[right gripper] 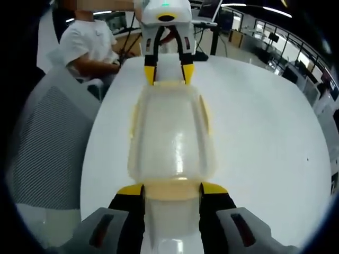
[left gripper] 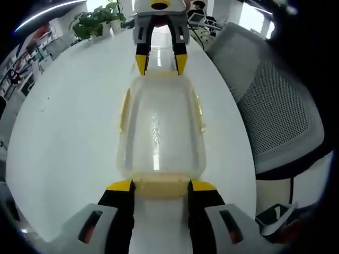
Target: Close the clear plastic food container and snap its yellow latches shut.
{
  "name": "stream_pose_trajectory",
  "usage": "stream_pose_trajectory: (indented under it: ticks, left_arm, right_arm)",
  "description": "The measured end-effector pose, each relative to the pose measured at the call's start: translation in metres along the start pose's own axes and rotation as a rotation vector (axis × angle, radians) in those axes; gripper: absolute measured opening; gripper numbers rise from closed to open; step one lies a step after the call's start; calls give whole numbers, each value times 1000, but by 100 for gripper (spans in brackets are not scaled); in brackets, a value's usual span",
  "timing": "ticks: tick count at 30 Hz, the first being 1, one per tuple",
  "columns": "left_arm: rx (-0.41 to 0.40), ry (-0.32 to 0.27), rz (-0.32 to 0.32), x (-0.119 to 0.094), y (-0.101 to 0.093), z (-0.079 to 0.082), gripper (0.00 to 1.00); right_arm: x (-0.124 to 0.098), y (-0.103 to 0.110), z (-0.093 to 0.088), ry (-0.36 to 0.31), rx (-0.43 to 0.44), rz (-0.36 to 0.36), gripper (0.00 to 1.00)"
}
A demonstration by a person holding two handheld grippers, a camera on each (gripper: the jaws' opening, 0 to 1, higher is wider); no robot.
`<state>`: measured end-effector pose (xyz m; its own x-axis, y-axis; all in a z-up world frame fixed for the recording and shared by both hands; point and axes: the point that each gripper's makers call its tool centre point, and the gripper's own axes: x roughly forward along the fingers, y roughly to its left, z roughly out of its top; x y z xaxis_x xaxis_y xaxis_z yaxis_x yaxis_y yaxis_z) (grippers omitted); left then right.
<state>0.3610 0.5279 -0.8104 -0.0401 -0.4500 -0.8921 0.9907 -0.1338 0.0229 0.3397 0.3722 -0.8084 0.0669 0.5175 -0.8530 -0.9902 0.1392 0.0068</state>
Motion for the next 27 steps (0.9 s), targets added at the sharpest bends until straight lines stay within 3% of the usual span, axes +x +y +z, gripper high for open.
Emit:
stream_pose_trajectory:
  ticks: [27]
  left_arm:
    - [-20,-20,11,-18,12,19,38]
  right_arm:
    - [-28,-16,7,-2,-18,16,38]
